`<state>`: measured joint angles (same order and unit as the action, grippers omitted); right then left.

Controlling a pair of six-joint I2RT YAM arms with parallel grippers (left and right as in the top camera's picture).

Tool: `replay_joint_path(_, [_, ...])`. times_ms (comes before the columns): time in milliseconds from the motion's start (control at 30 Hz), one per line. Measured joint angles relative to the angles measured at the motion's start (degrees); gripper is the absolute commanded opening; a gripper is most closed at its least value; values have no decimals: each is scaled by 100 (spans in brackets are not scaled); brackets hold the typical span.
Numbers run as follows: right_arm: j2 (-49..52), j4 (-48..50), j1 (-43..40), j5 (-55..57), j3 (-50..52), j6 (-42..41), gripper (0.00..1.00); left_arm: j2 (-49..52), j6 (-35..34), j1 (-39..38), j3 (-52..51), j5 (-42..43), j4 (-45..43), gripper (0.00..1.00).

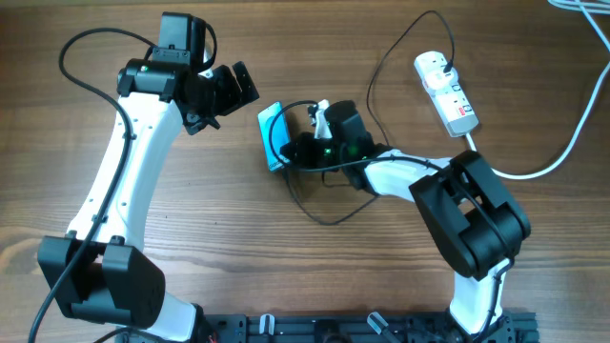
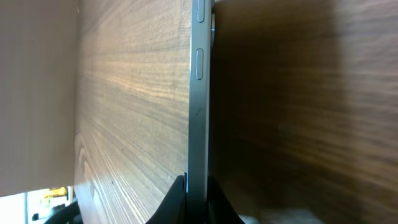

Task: Plug charger to phone and switch on socket

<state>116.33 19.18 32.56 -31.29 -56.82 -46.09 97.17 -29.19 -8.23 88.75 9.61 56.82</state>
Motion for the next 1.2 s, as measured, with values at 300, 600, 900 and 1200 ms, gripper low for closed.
replay_joint_path(300, [2, 0, 101, 179, 0, -17, 11, 0, 0, 0, 0, 0, 0, 100])
replay_joint_path(600, [4, -28, 101, 225, 0, -42, 23, 0, 0, 0, 0, 0, 0, 100])
replay_joint_path(900, [4, -39, 101, 214, 0, -59, 40, 0, 0, 0, 0, 0, 0, 100])
replay_joint_path(1200, [4, -94, 101, -146, 0, -59, 66, 0, 0, 0, 0, 0, 0, 100])
